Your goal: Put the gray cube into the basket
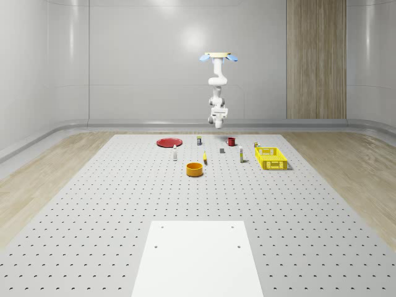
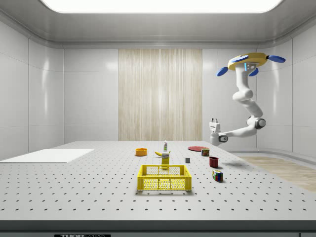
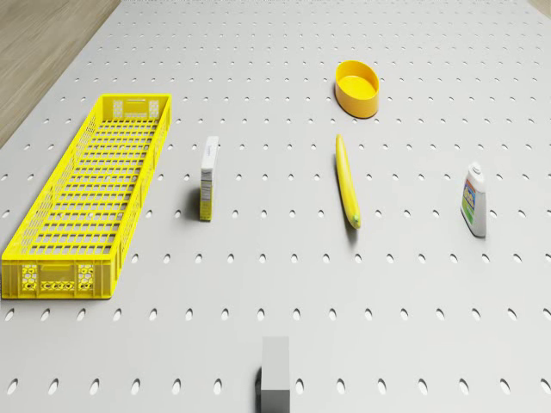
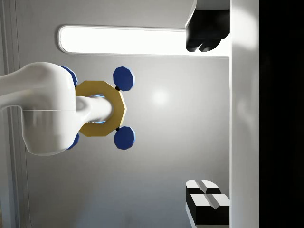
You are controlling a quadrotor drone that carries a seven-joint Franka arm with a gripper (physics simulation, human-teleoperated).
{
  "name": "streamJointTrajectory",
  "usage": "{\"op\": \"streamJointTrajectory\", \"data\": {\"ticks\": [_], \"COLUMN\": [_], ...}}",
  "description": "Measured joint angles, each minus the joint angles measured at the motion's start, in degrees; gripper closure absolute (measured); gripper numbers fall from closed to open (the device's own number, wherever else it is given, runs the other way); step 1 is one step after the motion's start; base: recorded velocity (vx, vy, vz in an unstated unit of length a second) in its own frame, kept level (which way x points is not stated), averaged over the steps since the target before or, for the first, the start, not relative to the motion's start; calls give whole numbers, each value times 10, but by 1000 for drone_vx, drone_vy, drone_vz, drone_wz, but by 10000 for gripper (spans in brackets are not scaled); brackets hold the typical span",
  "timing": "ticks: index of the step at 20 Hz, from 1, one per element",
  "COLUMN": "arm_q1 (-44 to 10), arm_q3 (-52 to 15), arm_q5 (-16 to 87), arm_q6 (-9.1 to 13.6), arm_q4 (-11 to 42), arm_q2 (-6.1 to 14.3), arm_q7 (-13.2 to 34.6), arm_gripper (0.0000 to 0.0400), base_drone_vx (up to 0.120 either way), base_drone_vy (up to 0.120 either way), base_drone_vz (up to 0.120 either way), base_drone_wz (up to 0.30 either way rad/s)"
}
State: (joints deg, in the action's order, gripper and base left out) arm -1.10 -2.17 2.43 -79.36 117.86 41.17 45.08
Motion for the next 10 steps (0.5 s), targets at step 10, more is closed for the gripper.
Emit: {"op": "streamJointTrajectory", "data": {"ticks": [10], "arm_q1": [-25], "arm_q3": [-81], "arm_q5": [115], "arm_q6": [-6], "arm_q4": [16], "arm_q2": [6], "arm_q7": [16], "arm_gripper": [0], "base_drone_vx": [120], "base_drone_vy": [0], "base_drone_vz": [0], "base_drone_wz": [0]}}
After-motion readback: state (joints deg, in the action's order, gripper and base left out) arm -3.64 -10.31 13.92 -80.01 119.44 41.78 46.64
